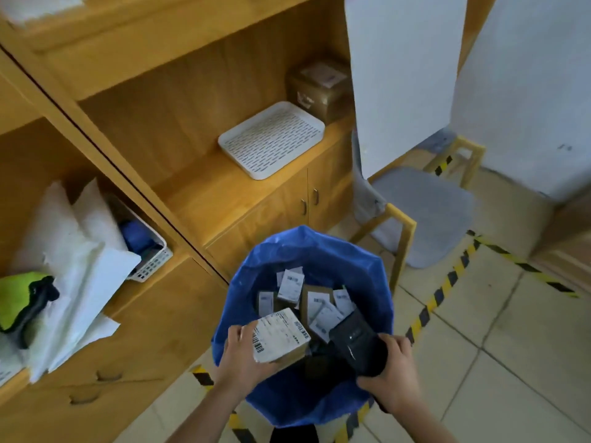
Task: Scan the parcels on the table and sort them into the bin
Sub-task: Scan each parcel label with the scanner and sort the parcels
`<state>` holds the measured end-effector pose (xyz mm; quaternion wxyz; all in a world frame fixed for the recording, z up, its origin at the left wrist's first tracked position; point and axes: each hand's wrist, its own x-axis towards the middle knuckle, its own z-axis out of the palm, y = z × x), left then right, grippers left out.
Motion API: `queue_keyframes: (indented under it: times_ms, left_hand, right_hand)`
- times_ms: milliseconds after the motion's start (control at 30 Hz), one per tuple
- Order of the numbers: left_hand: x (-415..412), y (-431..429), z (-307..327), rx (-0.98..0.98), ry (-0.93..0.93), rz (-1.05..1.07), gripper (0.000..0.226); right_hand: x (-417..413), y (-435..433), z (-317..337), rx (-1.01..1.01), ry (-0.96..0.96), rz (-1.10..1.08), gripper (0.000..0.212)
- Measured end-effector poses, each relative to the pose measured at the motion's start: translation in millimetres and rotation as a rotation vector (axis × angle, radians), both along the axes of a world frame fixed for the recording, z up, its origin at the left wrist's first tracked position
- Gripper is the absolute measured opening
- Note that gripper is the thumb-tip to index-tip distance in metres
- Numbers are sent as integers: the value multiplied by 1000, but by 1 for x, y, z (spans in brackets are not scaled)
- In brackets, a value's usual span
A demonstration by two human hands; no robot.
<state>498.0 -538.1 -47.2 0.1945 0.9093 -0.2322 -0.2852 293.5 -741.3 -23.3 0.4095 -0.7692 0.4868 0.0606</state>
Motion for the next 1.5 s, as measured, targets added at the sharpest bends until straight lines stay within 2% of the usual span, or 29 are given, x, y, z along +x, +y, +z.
queue_keyframes:
  times_ms: [100, 200, 633, 733, 900, 1000, 1133, 1334, 1500]
  left_hand:
    - [25, -11, -37, -25, 68, -2, 114]
    - [42, -23, -74, -89, 128, 41, 104]
    - [71, -63, -252, -62, 108, 95, 98]
    - [75, -77, -285, -9, 115, 77, 99]
    - [78, -108, -325, -29, 126, 92, 96]
    - [77, -126, -339, -15, 161, 83, 104]
    - [72, -134, -342, 177, 279, -32, 120]
    - [69, -132, -311, 180, 200, -198, 99]
    - [63, -141, -264, 133, 137, -251, 85]
  right_hand:
    - [32, 10, -27, 34, 1, -75, 96]
    - [58, 16, -59, 52, 14, -145, 95]
    - [110, 25, -226, 143, 97, -432, 87]
    - [118, 20, -256, 137, 105, -478, 83]
    - [125, 9, -297, 133, 100, -502, 81]
    - [125, 4, -310, 131, 105, -493, 83]
    - [121, 4, -310, 137, 104, -478, 84]
    - [113, 2, -282, 146, 52, -490, 83]
    - [98, -7, -239, 144, 9, -495, 89]
